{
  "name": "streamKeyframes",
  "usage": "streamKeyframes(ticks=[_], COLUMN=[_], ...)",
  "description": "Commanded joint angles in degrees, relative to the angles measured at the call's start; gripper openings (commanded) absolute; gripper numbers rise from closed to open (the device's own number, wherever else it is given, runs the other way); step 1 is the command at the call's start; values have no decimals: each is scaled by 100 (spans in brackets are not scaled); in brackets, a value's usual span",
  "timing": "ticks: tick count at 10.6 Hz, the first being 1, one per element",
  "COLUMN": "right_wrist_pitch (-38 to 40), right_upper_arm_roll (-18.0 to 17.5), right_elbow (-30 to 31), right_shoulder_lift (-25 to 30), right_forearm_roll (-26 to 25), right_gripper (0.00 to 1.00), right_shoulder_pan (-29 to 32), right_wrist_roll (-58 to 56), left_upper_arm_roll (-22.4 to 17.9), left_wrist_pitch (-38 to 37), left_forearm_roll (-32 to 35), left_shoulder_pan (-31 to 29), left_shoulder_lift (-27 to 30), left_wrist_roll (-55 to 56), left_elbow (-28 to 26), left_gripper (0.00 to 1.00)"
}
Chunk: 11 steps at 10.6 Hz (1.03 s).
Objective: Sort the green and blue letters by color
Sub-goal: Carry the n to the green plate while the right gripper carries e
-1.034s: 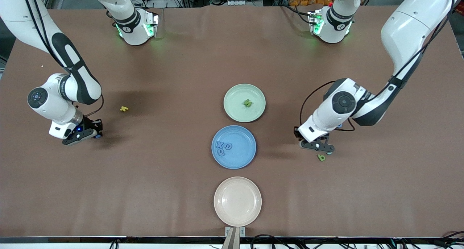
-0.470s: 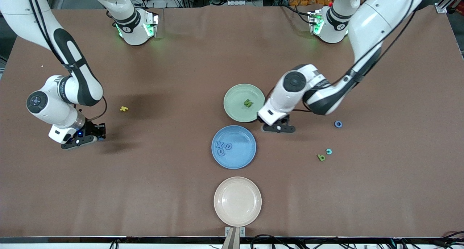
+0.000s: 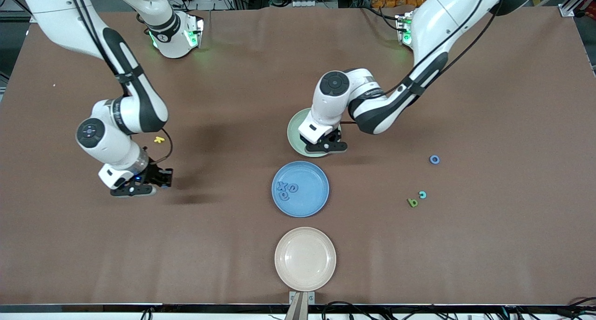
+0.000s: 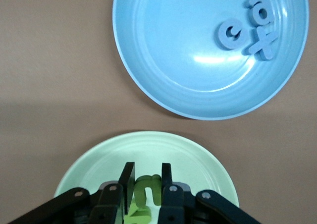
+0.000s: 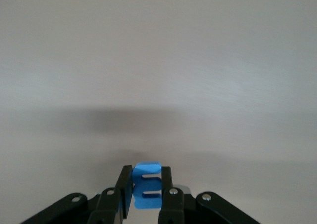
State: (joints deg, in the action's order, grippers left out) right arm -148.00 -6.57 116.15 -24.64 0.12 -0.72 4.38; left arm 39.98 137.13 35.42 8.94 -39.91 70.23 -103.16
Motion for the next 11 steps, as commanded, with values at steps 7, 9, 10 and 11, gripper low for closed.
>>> streamKeyframes(ticks=[7,9,10,11], right_wrist_pitch=[-10,-27,-28,-54], right_upper_arm_roll=[-266,-266,-266,-275], right_elbow=[-2209,-2448,-2492,-2562], right_shoulder_lift=[-1384,-1543,-1578,-1613], right_forearm_roll=[322,322,322,322], right_gripper=[9,9,9,10], right_shoulder_pan=[-1772,-2027,-2133,-2212], right_wrist_roll=[2478,2568,2568,2568], left_upper_arm_roll=[-622,-614,-596,-588], left_wrist_pitch=[-229,-423,-519,-651], left_forearm_roll=[-36,-35,-62,-71], left_shoulder_pan=[514,102,-83,-198], left_shoulder_lift=[141,369,492,580], left_wrist_roll=[387,-696,-1339,-1824], left_elbow=[402,367,323,314], left_gripper=[100,100,100,100])
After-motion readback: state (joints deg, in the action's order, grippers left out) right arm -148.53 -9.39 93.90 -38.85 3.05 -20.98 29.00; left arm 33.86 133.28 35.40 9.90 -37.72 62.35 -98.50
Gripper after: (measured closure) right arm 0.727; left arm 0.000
